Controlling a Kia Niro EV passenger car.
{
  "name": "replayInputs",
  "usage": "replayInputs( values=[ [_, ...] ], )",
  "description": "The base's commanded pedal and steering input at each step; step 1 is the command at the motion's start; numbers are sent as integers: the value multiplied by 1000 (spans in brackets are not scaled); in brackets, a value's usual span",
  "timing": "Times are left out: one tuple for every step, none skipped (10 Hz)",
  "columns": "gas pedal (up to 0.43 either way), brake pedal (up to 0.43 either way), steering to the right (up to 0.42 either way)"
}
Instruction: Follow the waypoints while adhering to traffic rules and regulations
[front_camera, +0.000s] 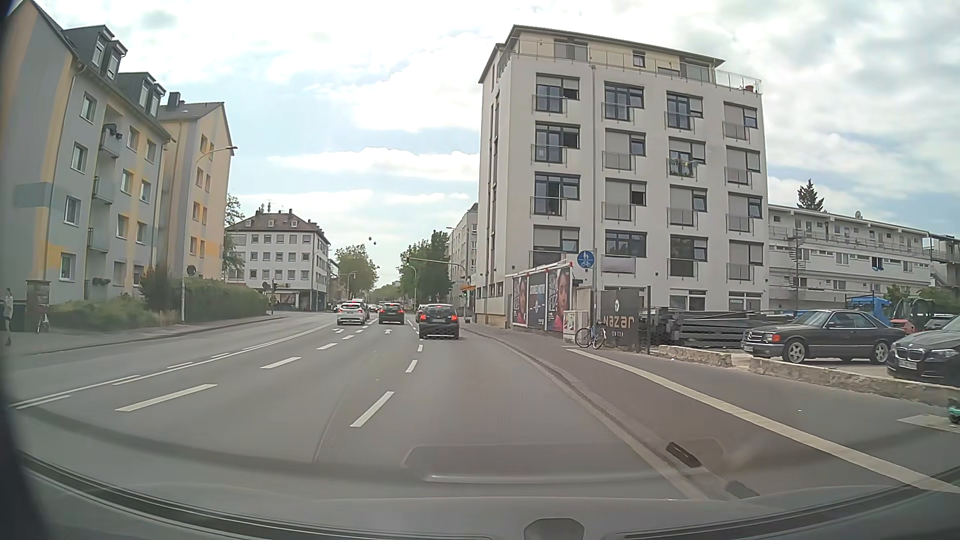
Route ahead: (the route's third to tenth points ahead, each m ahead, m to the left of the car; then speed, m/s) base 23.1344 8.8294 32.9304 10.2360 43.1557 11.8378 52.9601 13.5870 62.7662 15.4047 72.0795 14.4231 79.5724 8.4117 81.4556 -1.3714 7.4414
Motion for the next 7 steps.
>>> replayInputs(
  values=[
    [0, 37, -26],
    [0, 37, -25],
    [0, 55, -25],
    [0, 79, -24],
    [0, 98, -23],
    [0, 104, -22],
    [0, 116, -21]
  ],
)
